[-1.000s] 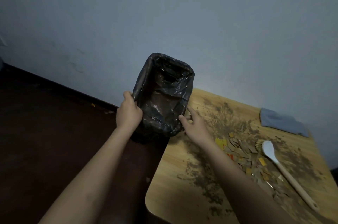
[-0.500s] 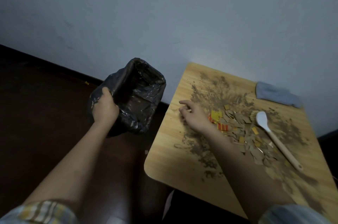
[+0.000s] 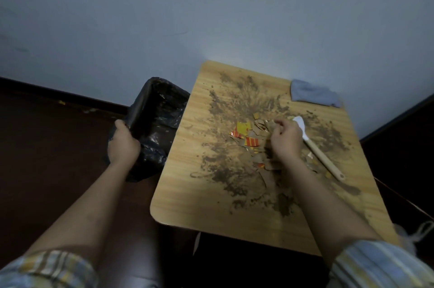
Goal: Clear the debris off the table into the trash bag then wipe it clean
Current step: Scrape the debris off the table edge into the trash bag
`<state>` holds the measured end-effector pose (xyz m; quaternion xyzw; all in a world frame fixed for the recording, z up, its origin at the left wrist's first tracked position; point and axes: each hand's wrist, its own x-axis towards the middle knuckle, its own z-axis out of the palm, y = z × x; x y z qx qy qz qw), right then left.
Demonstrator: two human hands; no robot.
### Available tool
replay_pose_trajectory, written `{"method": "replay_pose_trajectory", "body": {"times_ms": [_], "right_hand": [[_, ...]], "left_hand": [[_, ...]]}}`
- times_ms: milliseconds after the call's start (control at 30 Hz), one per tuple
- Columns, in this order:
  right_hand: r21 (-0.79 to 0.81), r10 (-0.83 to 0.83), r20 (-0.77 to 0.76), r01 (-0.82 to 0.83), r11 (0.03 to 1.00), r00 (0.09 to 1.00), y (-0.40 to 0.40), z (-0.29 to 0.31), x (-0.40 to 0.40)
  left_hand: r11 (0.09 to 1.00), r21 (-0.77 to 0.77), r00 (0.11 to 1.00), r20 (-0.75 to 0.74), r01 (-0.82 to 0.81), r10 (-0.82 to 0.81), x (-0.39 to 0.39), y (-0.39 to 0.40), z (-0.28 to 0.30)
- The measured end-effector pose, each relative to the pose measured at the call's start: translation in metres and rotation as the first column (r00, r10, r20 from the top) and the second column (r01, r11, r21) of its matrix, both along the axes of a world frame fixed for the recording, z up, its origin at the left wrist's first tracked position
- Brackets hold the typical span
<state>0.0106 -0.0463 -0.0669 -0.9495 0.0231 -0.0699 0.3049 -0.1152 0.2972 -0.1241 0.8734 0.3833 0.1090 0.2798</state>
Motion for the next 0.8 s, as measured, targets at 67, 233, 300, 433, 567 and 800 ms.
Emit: {"method": "replay_pose_trajectory", "body": {"times_ms": [67, 233, 300, 433, 567, 800], "right_hand": [[-0.157, -0.083, 0.016, 0.084, 0.984, 0.996, -0.02, -0.002, 0.004], [-0.412, -0.291, -0.176, 0.198, 0.89, 0.94, -0.063, -0.008, 0.015], [-0.478, -0.349, -0.248, 0.199, 0.855, 0.904, -0.073, -0.01, 0.019], [-0.575, -0.354, -0.235, 0.164, 0.802, 0.905, -0.077, -0.016, 0.025], [-0.618, -0.346, -0.261, 0.119, 0.777, 0.901, -0.076, -0.015, 0.029], [-0.675, -0.289, -0.22, 0.069, 0.734, 0.932, -0.075, -0.01, 0.026]], "left_hand": [[1.0, -0.021, 1.0, -0.011, -0.016, 0.016, 0.004, -0.004, -0.004], [0.999, -0.044, 0.999, -0.039, -0.011, 0.01, 0.014, -0.017, -0.01], [0.999, -0.047, 0.999, -0.049, -0.004, 0.002, 0.016, -0.022, -0.011], [0.998, -0.067, 0.998, -0.064, -0.009, 0.005, 0.018, -0.027, -0.012], [0.997, -0.07, 0.998, -0.065, -0.023, 0.018, 0.018, -0.03, -0.01], [0.994, -0.102, 0.997, -0.07, -0.047, 0.041, 0.015, -0.038, -0.008]]}}
